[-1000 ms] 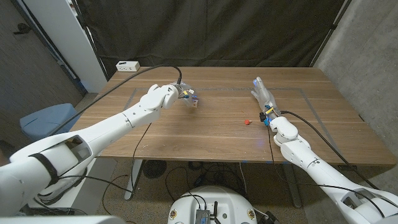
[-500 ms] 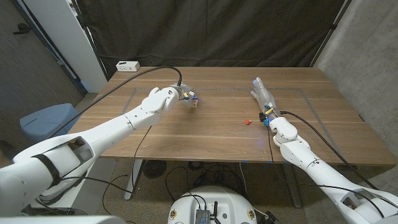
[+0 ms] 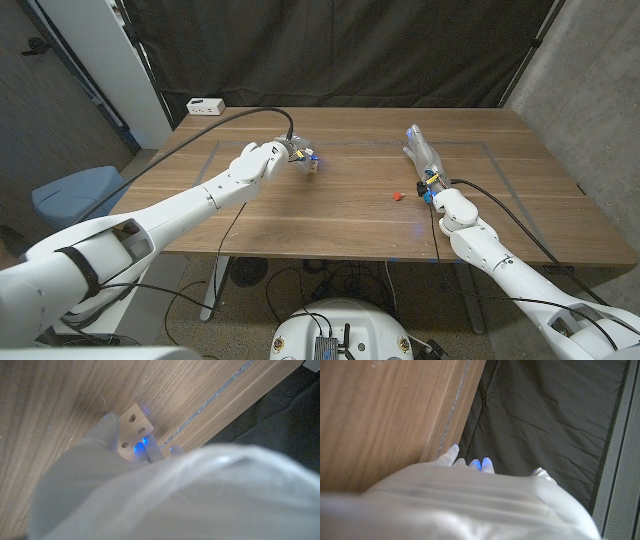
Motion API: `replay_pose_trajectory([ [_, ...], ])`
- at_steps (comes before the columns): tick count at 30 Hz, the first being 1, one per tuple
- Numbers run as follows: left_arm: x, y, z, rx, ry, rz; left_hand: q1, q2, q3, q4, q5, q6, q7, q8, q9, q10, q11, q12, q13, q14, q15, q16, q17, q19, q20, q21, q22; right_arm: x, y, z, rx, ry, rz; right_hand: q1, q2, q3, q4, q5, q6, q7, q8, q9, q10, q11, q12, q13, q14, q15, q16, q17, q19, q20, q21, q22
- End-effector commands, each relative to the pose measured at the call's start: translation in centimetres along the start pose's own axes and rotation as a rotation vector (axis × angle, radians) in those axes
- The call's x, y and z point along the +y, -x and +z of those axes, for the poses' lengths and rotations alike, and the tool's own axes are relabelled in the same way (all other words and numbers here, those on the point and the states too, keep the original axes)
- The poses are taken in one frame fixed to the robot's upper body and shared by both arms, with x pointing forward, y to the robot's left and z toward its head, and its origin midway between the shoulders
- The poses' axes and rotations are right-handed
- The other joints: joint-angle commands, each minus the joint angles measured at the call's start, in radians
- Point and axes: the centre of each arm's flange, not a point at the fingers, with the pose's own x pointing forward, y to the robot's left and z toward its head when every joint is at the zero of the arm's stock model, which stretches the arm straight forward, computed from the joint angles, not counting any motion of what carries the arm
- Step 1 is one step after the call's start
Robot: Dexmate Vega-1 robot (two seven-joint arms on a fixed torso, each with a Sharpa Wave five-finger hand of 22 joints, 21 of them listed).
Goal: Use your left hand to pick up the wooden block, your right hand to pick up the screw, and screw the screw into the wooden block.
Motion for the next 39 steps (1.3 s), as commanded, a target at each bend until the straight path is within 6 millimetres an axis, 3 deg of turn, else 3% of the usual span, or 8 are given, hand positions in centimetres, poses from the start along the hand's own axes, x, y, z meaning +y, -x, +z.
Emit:
replay_pose_trajectory([
  [1,0.07,-0.28,0.33,-0.015,0.001,0.027,0.017,0.001,-0.005,0.001,0.000,0.034,-0.005,0.011,0.005,0.029,-0.001,0.019,0.010,0.030,-0.022,0.008,0.004,0.017,-0.001,-0.001,0.002,-0.06,0.06,-0.07,0.004,0.003,-0.001,-0.001,-0.004,-0.001,-0.005,-0.002,-0.008,-0.002,0.005,0.004,-0.004,-0.007,0.005,0.002,-0.008,-0.002,0.010,0.001,0.001,0.004,0.005,0.002],
  [15,-0.07,-0.32,0.31,-0.011,-0.007,0.066,0.058,0.002,-0.021,-0.001,0.000,0.173,-0.024,0.048,0.009,0.148,-0.006,0.076,0.044,0.118,-0.056,0.009,0.005,0.079,-0.022,-0.002,0.002,-0.11,-0.15,-0.22,0.011,0.006,0.001,-0.001,-0.003,0.000,-0.006,-0.001,-0.009,-0.002,0.005,0.004,-0.004,-0.008,0.005,0.002,-0.008,-0.002,0.010,0.001,0.001,0.004,0.005,0.002],
  [39,-0.59,-0.49,0.51,-0.004,-0.008,0.093,0.084,0.013,-0.049,0.005,-0.003,0.305,-0.033,0.081,0.009,0.265,-0.007,0.108,0.076,0.193,-0.094,0.014,0.010,0.128,-0.040,-0.006,0.002,-0.17,0.14,0.16,0.023,0.035,0.016,0.001,-0.001,0.002,-0.007,-0.001,-0.008,-0.002,0.006,0.005,-0.003,-0.007,0.005,0.002,-0.008,-0.002,0.010,0.001,0.001,0.003,0.005,0.002],
])
